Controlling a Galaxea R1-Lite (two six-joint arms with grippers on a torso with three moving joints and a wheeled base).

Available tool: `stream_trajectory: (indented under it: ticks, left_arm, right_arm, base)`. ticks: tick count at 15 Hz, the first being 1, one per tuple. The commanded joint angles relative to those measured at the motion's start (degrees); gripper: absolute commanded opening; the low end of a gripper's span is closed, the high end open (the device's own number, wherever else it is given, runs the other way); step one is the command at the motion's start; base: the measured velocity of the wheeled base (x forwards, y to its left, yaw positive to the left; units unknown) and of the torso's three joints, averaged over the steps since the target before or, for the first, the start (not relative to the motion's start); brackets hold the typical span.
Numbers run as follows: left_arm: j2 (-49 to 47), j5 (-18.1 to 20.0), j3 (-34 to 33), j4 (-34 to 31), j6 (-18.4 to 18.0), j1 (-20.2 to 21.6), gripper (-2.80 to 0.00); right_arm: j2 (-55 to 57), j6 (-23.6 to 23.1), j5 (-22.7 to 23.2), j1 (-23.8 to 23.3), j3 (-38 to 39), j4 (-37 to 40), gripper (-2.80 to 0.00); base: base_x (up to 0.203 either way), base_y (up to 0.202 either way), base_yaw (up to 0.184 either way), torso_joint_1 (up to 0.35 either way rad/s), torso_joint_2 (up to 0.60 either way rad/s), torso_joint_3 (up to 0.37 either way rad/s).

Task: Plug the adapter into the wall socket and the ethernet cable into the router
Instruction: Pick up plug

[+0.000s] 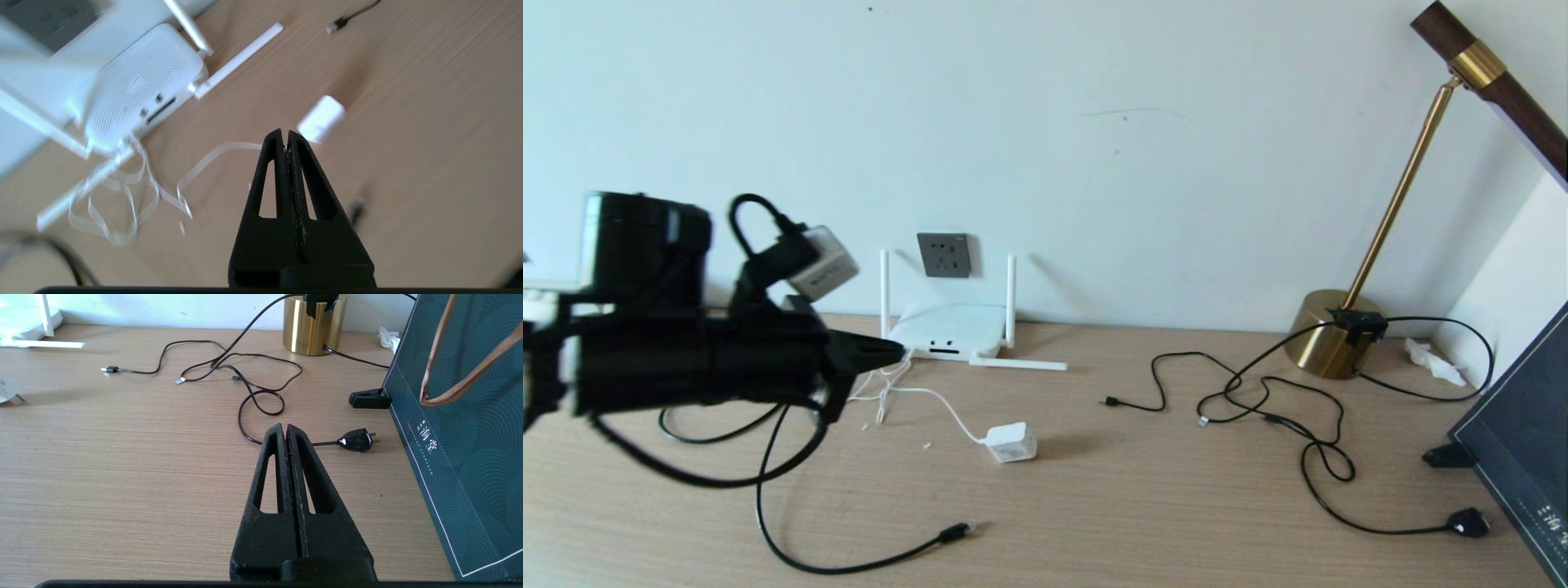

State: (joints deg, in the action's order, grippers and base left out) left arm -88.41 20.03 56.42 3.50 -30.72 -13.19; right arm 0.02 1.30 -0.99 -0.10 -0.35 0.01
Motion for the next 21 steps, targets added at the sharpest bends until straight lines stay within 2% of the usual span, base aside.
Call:
stream_trajectory:
  ticks: [1,2,3,4,5,6,8,9,10,13,15,18,21]
  left_arm:
    - [-19.68,1.02,9.91,0.34,-5.88,-1.74,-2.80]
    - [-23.23,2.44,14.41,-0.04,-9.78,-2.31,-2.80]
    - [-25.02,4.04,16.86,-1.55,-15.25,-3.02,-0.86]
    - [-25.31,5.37,18.10,-5.32,-19.45,-3.50,0.00]
    - [-25.36,6.58,20.02,-10.32,-22.92,-4.01,0.00]
    - [-25.56,6.92,22.61,-13.52,-24.80,-4.65,0.00]
    - [-29.21,7.25,28.08,-16.04,-27.83,-5.82,0.00]
    - [-31.16,7.38,30.48,-16.71,-31.03,-6.73,0.00]
    - [-31.90,7.51,31.30,-17.38,-32.67,-8.06,0.00]
    - [-27.95,7.26,30.88,-27.39,-34.07,-10.26,0.00]
    - [-25.83,4.73,29.71,-33.34,-36.06,-10.56,0.00]
    - [-25.86,1.60,25.66,-33.62,-36.10,-9.59,0.00]
    - [-29.37,1.33,27.78,-33.16,-35.78,-8.46,0.00]
  right_arm:
    - [-0.02,0.02,0.02,0.01,0.00,-0.01,-2.80]
    - [-0.02,0.02,0.02,0.01,0.00,-0.01,-2.80]
    - [-0.02,0.02,0.02,0.01,0.00,-0.01,-2.80]
    - [-0.02,0.02,0.02,0.01,0.00,-0.01,-2.80]
    - [-0.02,0.02,0.02,0.01,0.00,-0.01,-2.80]
    - [-0.02,0.02,0.02,0.01,0.00,-0.01,-2.80]
    - [-0.02,0.10,0.02,0.01,0.00,-0.01,-2.80]
    - [-0.02,0.02,0.02,0.01,0.00,-0.01,-2.80]
    - [-0.02,0.02,0.02,0.01,0.00,-0.01,-2.80]
    - [-0.02,0.02,0.02,0.01,0.00,-0.01,-2.80]
    - [-0.02,0.02,0.02,0.01,0.00,-0.01,-2.80]
    - [-0.02,0.10,0.02,0.01,0.00,-0.01,-2.80]
    - [-0.02,0.03,0.02,0.01,0.00,-0.01,-2.80]
  base:
    - [0.000,0.000,0.000,0.000,0.00,0.000]
    - [0.000,0.000,0.000,0.000,0.00,0.000]
    - [0.000,0.000,0.000,0.000,0.00,0.000]
    - [0.000,0.000,0.000,0.000,0.00,0.000]
    - [0.000,0.000,0.000,0.000,0.00,0.000]
    - [0.000,0.000,0.000,0.000,0.00,0.000]
    - [0.000,0.000,0.000,0.000,0.00,0.000]
    - [0.000,0.000,0.000,0.000,0.00,0.000]
    - [0.000,0.000,0.000,0.000,0.00,0.000]
    - [0.000,0.000,0.000,0.000,0.00,0.000]
    - [0.000,0.000,0.000,0.000,0.00,0.000]
    - [0.000,0.000,0.000,0.000,0.00,0.000]
    - [0.000,0.000,0.000,0.000,0.00,0.000]
